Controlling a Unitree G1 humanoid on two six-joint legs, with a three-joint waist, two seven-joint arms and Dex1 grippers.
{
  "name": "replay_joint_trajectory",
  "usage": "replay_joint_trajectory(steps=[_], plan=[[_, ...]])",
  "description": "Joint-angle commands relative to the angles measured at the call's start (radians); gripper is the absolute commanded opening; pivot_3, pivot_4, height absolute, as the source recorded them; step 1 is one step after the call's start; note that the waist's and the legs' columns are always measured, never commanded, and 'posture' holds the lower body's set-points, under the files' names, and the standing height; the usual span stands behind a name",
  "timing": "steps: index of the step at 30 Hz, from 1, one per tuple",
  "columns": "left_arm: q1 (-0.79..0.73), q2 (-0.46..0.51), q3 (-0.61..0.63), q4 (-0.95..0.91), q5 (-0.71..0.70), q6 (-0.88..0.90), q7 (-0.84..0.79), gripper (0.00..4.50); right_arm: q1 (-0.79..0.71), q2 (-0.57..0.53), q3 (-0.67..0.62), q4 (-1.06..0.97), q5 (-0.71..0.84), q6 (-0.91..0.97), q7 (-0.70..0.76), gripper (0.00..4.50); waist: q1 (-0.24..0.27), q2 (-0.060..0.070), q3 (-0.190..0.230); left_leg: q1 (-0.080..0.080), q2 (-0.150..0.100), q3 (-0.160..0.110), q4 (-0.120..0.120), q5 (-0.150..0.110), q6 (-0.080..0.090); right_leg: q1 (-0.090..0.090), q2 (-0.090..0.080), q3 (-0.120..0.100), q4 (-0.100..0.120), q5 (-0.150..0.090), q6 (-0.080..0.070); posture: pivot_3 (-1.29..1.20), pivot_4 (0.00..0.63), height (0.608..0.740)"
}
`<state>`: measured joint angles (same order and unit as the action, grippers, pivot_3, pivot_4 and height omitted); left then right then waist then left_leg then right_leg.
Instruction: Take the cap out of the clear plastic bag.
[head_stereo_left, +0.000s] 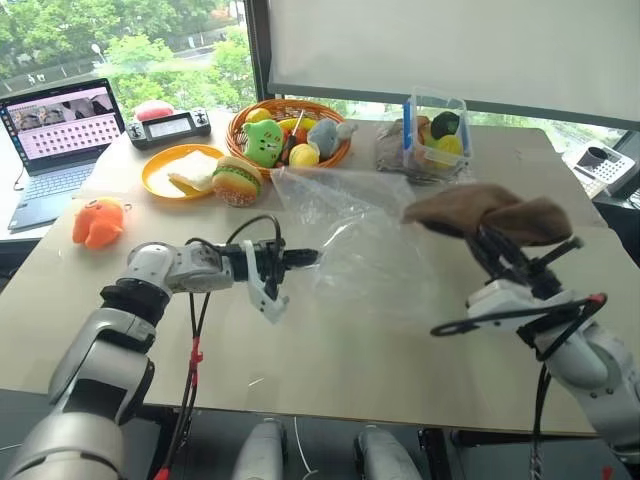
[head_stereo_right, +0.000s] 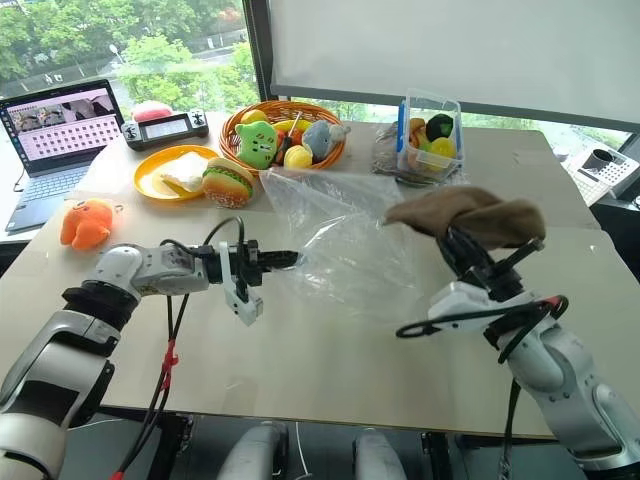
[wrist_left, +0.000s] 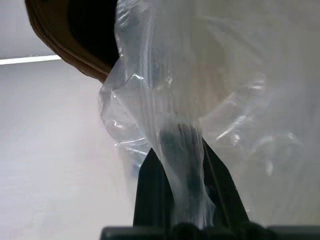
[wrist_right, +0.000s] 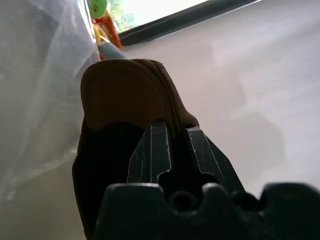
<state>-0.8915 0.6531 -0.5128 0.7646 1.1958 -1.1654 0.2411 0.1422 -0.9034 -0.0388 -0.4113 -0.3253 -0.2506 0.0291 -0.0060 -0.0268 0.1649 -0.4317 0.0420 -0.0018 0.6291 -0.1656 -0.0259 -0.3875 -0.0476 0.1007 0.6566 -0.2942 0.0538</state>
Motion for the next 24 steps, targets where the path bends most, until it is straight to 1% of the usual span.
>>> replay_joint_trajectory(steps=[1,5,7,8,10,11,12,13,14,16,18,21,22,24], plan=[[0.056,-0.021,-0.056,0.044,-0.062,-0.030,-0.026,0.00,0.044,0.063,0.044,0.023,0.025,-0.043,0.069,0.01,-0.003,0.000,0.000,0.000,0.000,0.000,0.000,0.000,0.000,0.000,0.000,0.000,0.000,0.000,0.001,0.00,0.150,0.740],[0.119,-0.035,-0.074,0.069,-0.191,-0.057,-0.151,0.00,0.081,0.135,0.098,0.059,0.041,0.007,0.158,0.01,-0.006,0.002,-0.003,0.005,0.001,0.001,0.000,0.000,0.000,0.004,0.000,0.000,0.001,-0.001,0.001,0.00,0.150,0.740],[0.135,-0.034,-0.067,0.059,-0.251,-0.053,-0.194,0.00,0.094,0.170,0.097,0.064,0.065,0.059,0.195,0.89,-0.007,0.002,-0.003,0.010,0.001,0.001,0.000,0.000,0.000,0.011,0.000,0.000,0.000,-0.002,0.002,0.00,0.150,0.740],[0.140,-0.033,-0.063,0.054,-0.275,-0.051,-0.210,0.00,0.099,0.178,0.098,0.064,0.071,0.074,0.213,1.01,-0.007,0.001,-0.004,0.015,0.001,0.002,-0.001,0.000,0.000,0.016,0.000,0.000,-0.001,-0.002,0.002,0.00,0.150,0.740],[0.151,-0.032,-0.052,0.051,-0.322,-0.047,-0.235,0.54,0.110,0.206,0.094,0.060,0.103,0.113,0.246,1.72,-0.008,0.001,-0.005,0.021,0.001,0.002,-0.002,0.000,-0.001,0.020,0.000,0.000,-0.001,-0.003,0.002,0.00,0.150,0.740],[0.157,-0.033,-0.049,0.056,-0.353,-0.046,-0.260,0.69,0.112,0.214,0.090,0.056,0.113,0.127,0.261,2.03,-0.008,0.001,-0.005,0.022,0.002,0.002,-0.002,0.000,0.000,0.020,0.000,0.000,-0.001,-0.003,0.001,0.00,0.150,0.740],[0.162,-0.032,-0.047,0.059,-0.380,-0.049,-0.282,1.11,0.112,0.224,0.085,0.052,0.120,0.137,0.274,2.36,-0.009,0.001,-0.005,0.022,0.002,0.002,-0.002,0.000,0.000,0.020,0.000,0.000,0.000,-0.004,0.001,0.00,0.150,0.740],[0.167,-0.031,-0.046,0.060,-0.404,-0.050,-0.303,1.35,0.111,0.231,0.080,0.048,0.126,0.145,0.284,2.60,-0.009,0.001,-0.005,0.021,0.002,0.002,-0.002,0.000,0.000,0.020,0.001,0.000,0.000,-0.004,0.001,0.00,0.150,0.740],[0.171,-0.030,-0.047,0.059,-0.423,-0.052,-0.324,1.80,0.110,0.236,0.076,0.045,0.129,0.151,0.293,3.02,-0.010,0.001,-0.005,0.021,0.002,0.002,-0.002,0.000,0.000,0.020,0.001,0.000,0.000,-0.003,0.001,0.00,0.150,0.740],[0.180,-0.029,-0.047,0.059,-0.458,-0.052,-0.361,2.43,0.109,0.242,0.067,0.042,0.141,0.164,0.312,3.65,-0.009,0.001,-0.005,0.021,0.002,0.002,-0.002,0.000,0.000,0.019,0.001,0.000,0.000,-0.003,0.001,0.00,0.150,0.740],[0.187,-0.029,-0.045,0.059,-0.496,-0.051,-0.397,3.22,0.107,0.241,0.056,0.038,0.149,0.175,0.332,4.43,-0.008,0.001,-0.005,0.020,0.002,0.002,-0.002,0.000,0.000,0.018,0.001,0.000,0.000,-0.003,0.001,0.00,0.150,0.740],[0.201,-0.027,-0.041,0.070,-0.586,-0.055,-0.462,4.21,0.098,0.250,0.018,0.005,0.213,0.230,0.372,4.50,-0.009,0.001,-0.005,0.020,0.002,0.002,-0.002,0.000,0.000,0.019,0.001,0.000,0.000,-0.003,0.001,0.00,0.150,0.740],[0.207,-0.025,-0.040,0.069,-0.611,-0.057,-0.481,4.45,0.097,0.254,0.006,-0.008,0.235,0.248,0.384,4.50,-0.009,0.001,-0.005,0.020,0.002,0.002,-0.002,0.000,-0.001,0.019,0.001,0.000,0.000,-0.003,0.001,0.00,0.150,0.740],[0.233,-0.009,-0.050,0.060,-0.760,-0.060,-0.583,4.49,0.073,0.315,-0.083,-0.081,0.438,0.415,0.387,4.50,-0.012,0.001,-0.005,0.020,0.002,0.002,-0.002,0.000,-0.001,0.019,0.001,0.000,0.000,-0.003,0.001,0.00,0.150,0.740]])
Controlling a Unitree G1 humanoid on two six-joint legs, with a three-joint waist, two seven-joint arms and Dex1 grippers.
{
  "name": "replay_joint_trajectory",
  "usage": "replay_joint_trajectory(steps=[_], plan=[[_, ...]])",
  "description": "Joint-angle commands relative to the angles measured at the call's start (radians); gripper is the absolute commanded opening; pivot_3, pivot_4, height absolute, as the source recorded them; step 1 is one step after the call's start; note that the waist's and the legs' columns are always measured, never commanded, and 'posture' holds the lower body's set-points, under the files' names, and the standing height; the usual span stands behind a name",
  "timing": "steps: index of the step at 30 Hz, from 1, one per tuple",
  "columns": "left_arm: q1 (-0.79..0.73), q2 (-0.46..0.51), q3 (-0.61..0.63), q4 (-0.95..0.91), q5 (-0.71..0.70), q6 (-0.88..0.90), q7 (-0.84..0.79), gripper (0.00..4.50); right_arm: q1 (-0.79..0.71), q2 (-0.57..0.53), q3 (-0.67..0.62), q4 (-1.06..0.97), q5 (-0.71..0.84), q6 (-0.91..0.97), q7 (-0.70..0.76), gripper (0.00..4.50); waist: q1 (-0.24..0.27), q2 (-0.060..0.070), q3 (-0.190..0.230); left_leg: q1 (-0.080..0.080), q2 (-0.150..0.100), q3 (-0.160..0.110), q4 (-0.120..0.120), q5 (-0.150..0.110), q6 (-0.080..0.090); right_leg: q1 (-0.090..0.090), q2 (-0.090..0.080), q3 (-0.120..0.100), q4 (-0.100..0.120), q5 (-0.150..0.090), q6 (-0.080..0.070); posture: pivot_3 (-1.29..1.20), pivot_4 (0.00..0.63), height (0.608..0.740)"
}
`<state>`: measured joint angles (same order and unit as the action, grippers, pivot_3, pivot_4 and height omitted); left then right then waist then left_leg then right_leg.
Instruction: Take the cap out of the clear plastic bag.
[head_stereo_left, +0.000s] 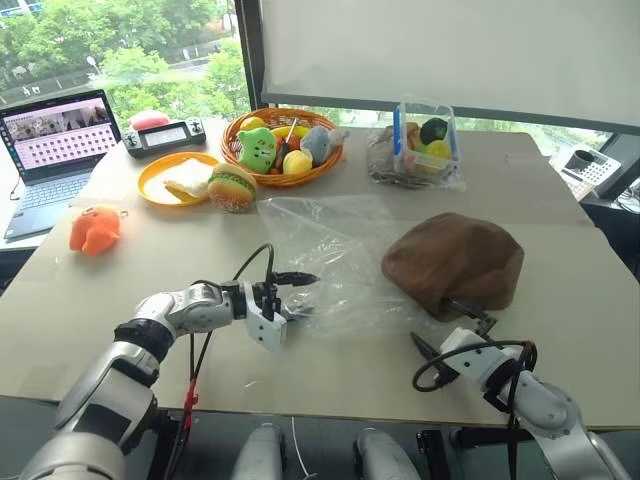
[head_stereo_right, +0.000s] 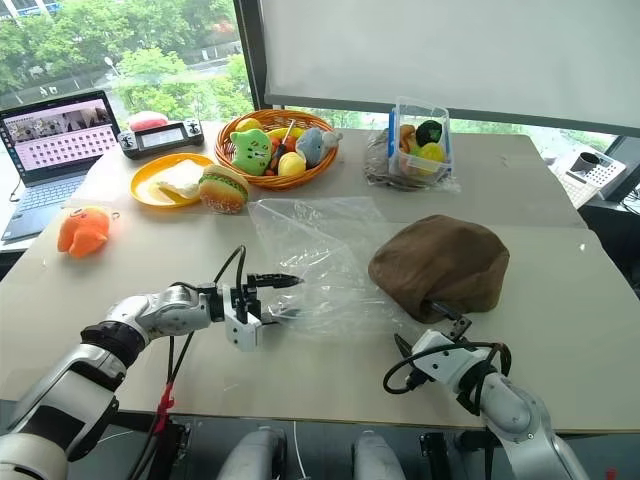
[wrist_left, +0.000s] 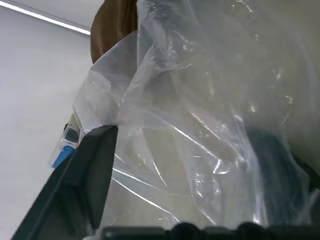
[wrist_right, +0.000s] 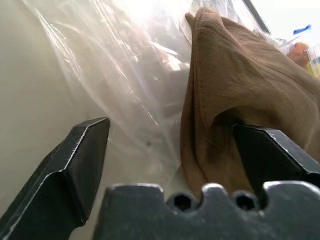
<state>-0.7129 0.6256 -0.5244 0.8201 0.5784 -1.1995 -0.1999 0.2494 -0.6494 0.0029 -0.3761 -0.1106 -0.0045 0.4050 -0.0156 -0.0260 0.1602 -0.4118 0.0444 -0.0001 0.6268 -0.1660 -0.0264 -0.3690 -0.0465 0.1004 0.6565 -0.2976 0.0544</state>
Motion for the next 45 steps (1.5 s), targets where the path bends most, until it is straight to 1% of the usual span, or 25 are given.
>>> replay_joint_trajectory(steps=[1,2,4,5,6,8,9,11,13,14,15,17,19,21,24,26,27,29,30,33,36,40,45], plan=[[0.068,0.035,-0.053,-0.010,-0.219,-0.038,-0.193,4.49,-0.045,0.078,-0.169,-0.146,0.303,0.240,0.015,4.50,-0.004,0.000,0.000,0.000,0.001,0.000,0.000,0.000,0.000,0.000,0.000,0.000,0.000,0.000,0.000,0.00,0.150,0.740],[0.088,0.060,-0.076,-0.035,-0.308,-0.044,-0.255,4.49,-0.052,0.085,-0.215,-0.176,0.383,0.309,0.024,4.50,-0.007,0.000,0.000,-0.001,0.001,0.000,0.000,0.000,0.000,0.000,0.001,0.000,0.000,0.000,-0.001,0.00,0.150,0.740],[0.163,0.116,-0.109,-0.155,-0.580,0.052,-0.442,4.49,-0.059,0.076,-0.311,-0.214,0.532,0.420,0.047,4.50,-0.011,0.000,0.000,-0.002,0.002,0.000,0.000,0.000,0.000,-0.001,0.001,0.000,0.001,0.003,-0.005,0.00,0.150,0.740],[0.209,0.153,-0.111,-0.242,-0.723,0.132,-0.539,4.49,-0.067,0.076,-0.375,-0.221,0.627,0.474,0.047,4.50,-0.013,0.000,0.000,-0.002,0.002,0.000,-0.001,0.000,0.000,-0.001,0.001,0.000,0.000,0.004,-0.008,0.00,0.150,0.740],[0.240,0.177,-0.105,-0.304,-0.818,0.192,-0.608,4.49,-0.074,0.076,-0.419,-0.225,0.691,0.512,0.044,4.50,-0.015,0.000,0.000,-0.002,0.002,0.000,-0.001,0.000,0.000,-0.001,0.001,0.000,0.001,0.004,-0.009,0.00,0.150,0.740],[0.326,0.234,-0.048,-0.467,-1.011,0.449,-0.704,4.49,-0.075,0.062,-0.511,-0.213,0.808,0.580,0.048,4.50,-0.016,0.000,0.000,-0.003,0.004,-0.001,-0.001,0.000,0.000,-0.002,0.001,-0.002,0.001,0.004,-0.010,0.00,0.150,0.740],[0.354,0.248,-0.019,-0.522,-1.069,0.545,-0.727,4.49,-0.072,0.056,-0.537,-0.208,0.841,0.603,0.051,4.50,-0.016,0.000,0.001,-0.003,0.004,-0.001,-0.001,0.000,0.000,-0.001,0.001,-0.002,0.001,0.004,-0.010,0.00,0.150,0.740],[0.409,0.291,0.067,-0.650,-1.228,0.805,-0.720,4.49,-0.073,0.065,-0.601,-0.178,0.930,0.634,0.047,4.50,-0.015,0.000,0.001,-0.002,0.004,-0.001,0.000,0.000,0.000,-0.002,0.001,-0.003,0.003,0.003,-0.011,0.00,0.150,0.740],[0.433,0.295,0.167,-0.711,-1.362,1.032,-0.649,4.49,-0.076,0.082,-0.627,-0.166,0.992,0.652,0.034,4.50,-0.016,0.000,0.001,-0.002,0.005,-0.001,0.000,0.000,0.000,-0.002,0.001,-0.004,0.004,0.002,-0.012,0.00,0.150,0.740],[0.440,0.286,0.206,-0.725,-1.390,1.102,-0.625,4.49,-0.075,0.084,-0.626,-0.167,1.001,0.658,0.028,4.50,-0.016,0.000,0.001,-0.002,0.005,-0.001,0.000,0.000,0.000,-0.002,0.001,-0.004,0.004,0.001,-0.009,0.00,0.150,0.740],[0.447,0.278,0.237,-0.739,-1.401,1.153,-0.613,4.49,-0.075,0.084,-0.625,-0.168,1.005,0.662,0.023,4.50,-0.018,0.000,0.001,-0.002,0.006,-0.001,0.000,0.000,0.000,-0.002,0.002,-0.004,0.005,-0.002,-0.005,0.00,0.150,0.740],[0.448,0.242,0.314,-0.739,-1.430,1.268,-0.555,4.49,-0.070,0.078,-0.590,-0.184,0.990,0.664,0.025,4.50,-0.022,0.001,0.001,-0.001,0.005,-0.001,0.000,0.000,0.000,-0.002,0.002,-0.003,0.005,-0.002,-0.005,0.00,0.150,0.740],[0.412,0.165,0.427,-0.632,-1.430,1.339,-0.408,4.49,-0.050,0.058,-0.495,-0.219,0.935,0.667,0.050,4.50,-0.027,0.001,0.001,-0.001,0.005,-0.001,-0.001,0.000,0.000,-0.002,0.002,-0.003,0.004,-0.003,-0.005,0.00,0.150,0.740],[0.372,0.106,0.515,-0.509,-1.361,1.326,-0.290,4.49,-0.060,0.076,-0.497,-0.208,0.946,0.650,0.043,4.50,-0.027,0.000,0.002,-0.002,0.005,-0.002,-0.001,0.000,0.000,-0.003,0.003,-0.003,0.005,-0.003,-0.005,0.00,0.150,0.740],[0.345,0.066,0.561,-0.422,-1.219,1.277,-0.197,4.49,-0.094,0.118,-0.573,-0.134,0.968,0.606,-0.005,4.50,-0.030,-0.002,0.003,-0.003,0.005,-0.002,-0.001,0.000,0.000,-0.006,0.004,-0.003,0.006,-0.003,-0.005,0.00,0.150,0.740],[0.337,0.025,0.613,-0.379,-1.175,1.252,-0.124,4.49,-0.120,0.151,-0.625,-0.071,0.890,0.510,-0.052,4.50,-0.026,-0.002,0.003,-0.004,0.004,-0.002,0.000,0.000,0.000,-0.005,0.003,-0.002,0.004,-0.002,-0.005,0.00,0.150,0.740],[0.336,-0.003,0.640,-0.369,-1.156,1.246,-0.074,4.49,-0.130,0.174,-0.640,-0.048,0.802,0.429,-0.104,4.50,-0.021,-0.002,0.003,-0.004,0.003,-0.002,0.000,0.000,0.000,-0.005,0.002,-0.002,0.003,-0.002,-0.004,0.00,0.150,0.740],[0.334,-0.064,0.684,-0.353,-1.121,1.238,0.013,4.49,-0.130,0.227,-0.637,-0.042,0.651,0.299,-0.189,4.50,-0.008,-0.002,0.003,-0.005,0.003,-0.002,0.000,0.000,0.000,-0.005,0.002,-0.003,0.001,-0.001,-0.004,0.00,0.150,0.740],[0.334,-0.091,0.696,-0.350,-1.095,1.226,0.046,4.49,-0.130,0.254,-0.627,-0.042,0.600,0.259,-0.222,4.50,-0.003,-0.002,0.003,-0.005,0.003,-0.002,-0.001,0.000,0.000,-0.005,0.002,-0.003,0.001,-0.001,-0.003,0.00,0.150,0.740],[0.337,-0.154,0.727,-0.348,-1.046,1.213,0.097,4.49,-0.130,0.314,-0.579,-0.032,0.512,0.195,-0.270,4.50,0.000,-0.002,0.003,-0.010,0.003,-0.002,-0.001,0.000,0.000,-0.012,0.002,-0.002,0.004,-0.001,-0.005,0.00,0.150,0.740],[0.330,-0.224,0.733,-0.324,-1.011,1.182,0.099,4.49,-0.135,0.352,-0.517,0.028,0.435,0.145,-0.282,4.50,0.000,-0.001,0.002,-0.012,0.003,-0.001,0.000,0.000,-0.001,-0.015,0.002,-0.001,0.007,0.003,-0.010,0.00,0.150,0.740],[0.302,-0.268,0.736,-0.287,-0.975,1.163,0.059,4.49,-0.162,0.364,-0.477,0.076,0.407,0.121,-0.281,4.50,0.003,0.002,0.000,-0.011,0.002,-0.001,0.000,0.001,-0.001,-0.015,0.002,-0.001,0.007,0.002,-0.010,0.00,0.150,0.740],[0.262,-0.286,0.754,-0.229,-0.935,1.128,0.026,4.49,-0.190,0.363,-0.453,0.102,0.386,0.094,-0.279,4.50,0.003,0.002,0.000,-0.012,0.002,-0.001,0.000,0.001,-0.001,-0.015,0.002,-0.001,0.007,0.002,-0.009,0.00,0.150,0.740]])
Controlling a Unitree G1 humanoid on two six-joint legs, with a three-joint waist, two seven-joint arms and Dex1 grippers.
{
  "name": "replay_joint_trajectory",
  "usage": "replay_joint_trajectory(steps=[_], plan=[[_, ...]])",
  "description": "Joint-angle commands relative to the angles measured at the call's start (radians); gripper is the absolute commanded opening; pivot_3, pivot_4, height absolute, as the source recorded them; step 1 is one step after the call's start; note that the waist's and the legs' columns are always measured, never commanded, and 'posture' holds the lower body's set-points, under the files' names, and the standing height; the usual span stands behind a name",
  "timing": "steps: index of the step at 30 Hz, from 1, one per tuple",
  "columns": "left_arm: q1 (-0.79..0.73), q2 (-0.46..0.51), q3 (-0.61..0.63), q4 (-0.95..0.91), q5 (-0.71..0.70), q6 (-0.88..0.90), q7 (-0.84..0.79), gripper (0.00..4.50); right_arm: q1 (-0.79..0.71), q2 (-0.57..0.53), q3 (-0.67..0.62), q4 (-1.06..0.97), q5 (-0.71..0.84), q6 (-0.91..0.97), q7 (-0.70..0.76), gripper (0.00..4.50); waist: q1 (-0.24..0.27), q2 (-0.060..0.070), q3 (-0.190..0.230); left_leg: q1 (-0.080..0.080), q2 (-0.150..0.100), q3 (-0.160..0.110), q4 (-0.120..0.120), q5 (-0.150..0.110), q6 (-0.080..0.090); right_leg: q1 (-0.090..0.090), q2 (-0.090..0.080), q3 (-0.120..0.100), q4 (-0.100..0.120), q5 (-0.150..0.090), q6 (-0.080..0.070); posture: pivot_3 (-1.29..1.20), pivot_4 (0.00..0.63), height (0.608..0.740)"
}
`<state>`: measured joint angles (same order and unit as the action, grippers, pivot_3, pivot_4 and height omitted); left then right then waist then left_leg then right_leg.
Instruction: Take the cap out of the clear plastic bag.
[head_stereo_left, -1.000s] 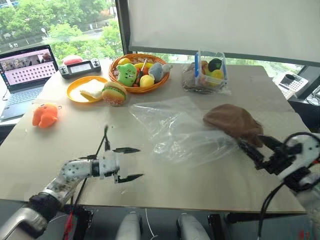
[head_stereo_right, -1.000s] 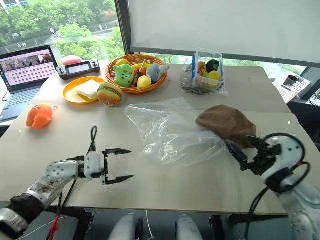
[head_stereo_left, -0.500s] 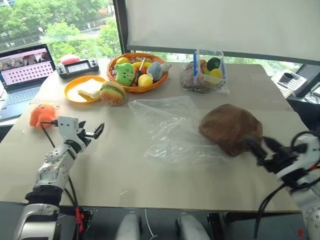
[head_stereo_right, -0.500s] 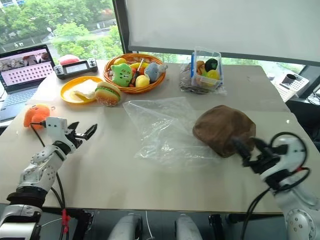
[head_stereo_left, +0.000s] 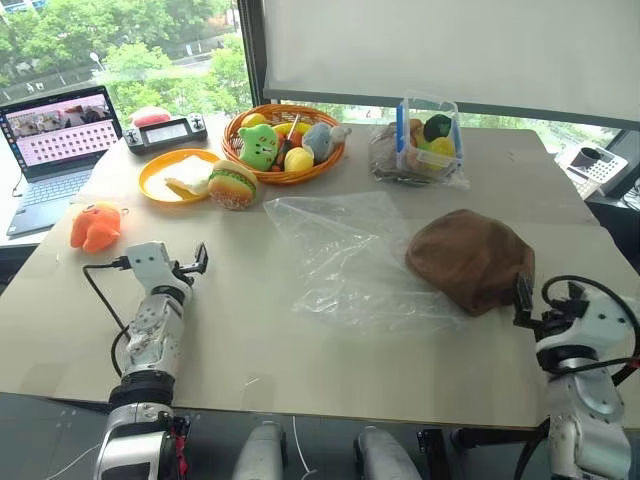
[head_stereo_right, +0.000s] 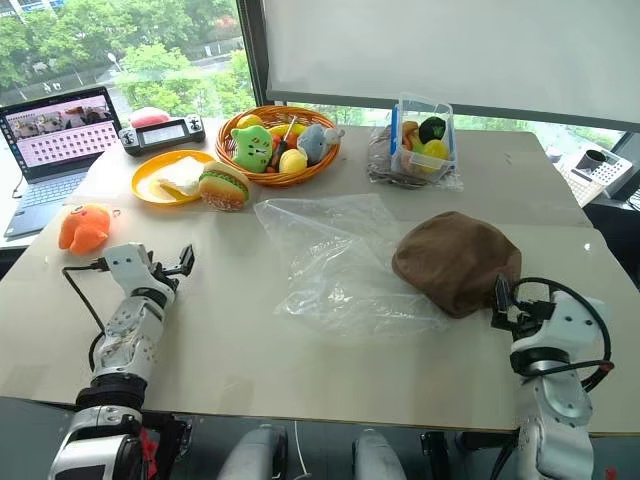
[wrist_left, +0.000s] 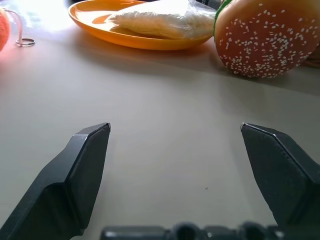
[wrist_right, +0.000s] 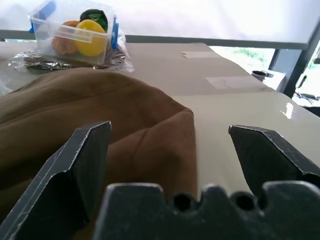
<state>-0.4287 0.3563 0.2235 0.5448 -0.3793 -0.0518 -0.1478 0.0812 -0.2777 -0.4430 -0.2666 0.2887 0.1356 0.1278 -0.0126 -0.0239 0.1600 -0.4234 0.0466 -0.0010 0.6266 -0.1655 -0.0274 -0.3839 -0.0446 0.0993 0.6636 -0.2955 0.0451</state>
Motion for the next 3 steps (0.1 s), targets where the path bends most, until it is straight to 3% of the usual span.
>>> replay_joint_trajectory(steps=[1,3], plan=[[-0.030,-0.018,0.012,0.059,0.027,-0.026,-0.031,4.49,-0.025,-0.008,-0.006,-0.004,-0.015,-0.050,-0.003,4.50,0.000,0.000,0.000,0.000,0.000,0.000,0.000,0.000,0.000,0.000,0.000,0.000,0.000,0.000,0.000,0.00,0.150,0.740],[-0.054,-0.025,0.017,0.101,0.046,-0.048,-0.032,4.49,-0.036,-0.010,-0.006,0.007,-0.018,-0.055,-0.003,4.50,0.001,0.000,0.000,0.000,0.000,0.000,0.000,0.000,0.000,0.000,0.000,0.000,0.000,0.000,0.001,0.00,0.150,0.740]])
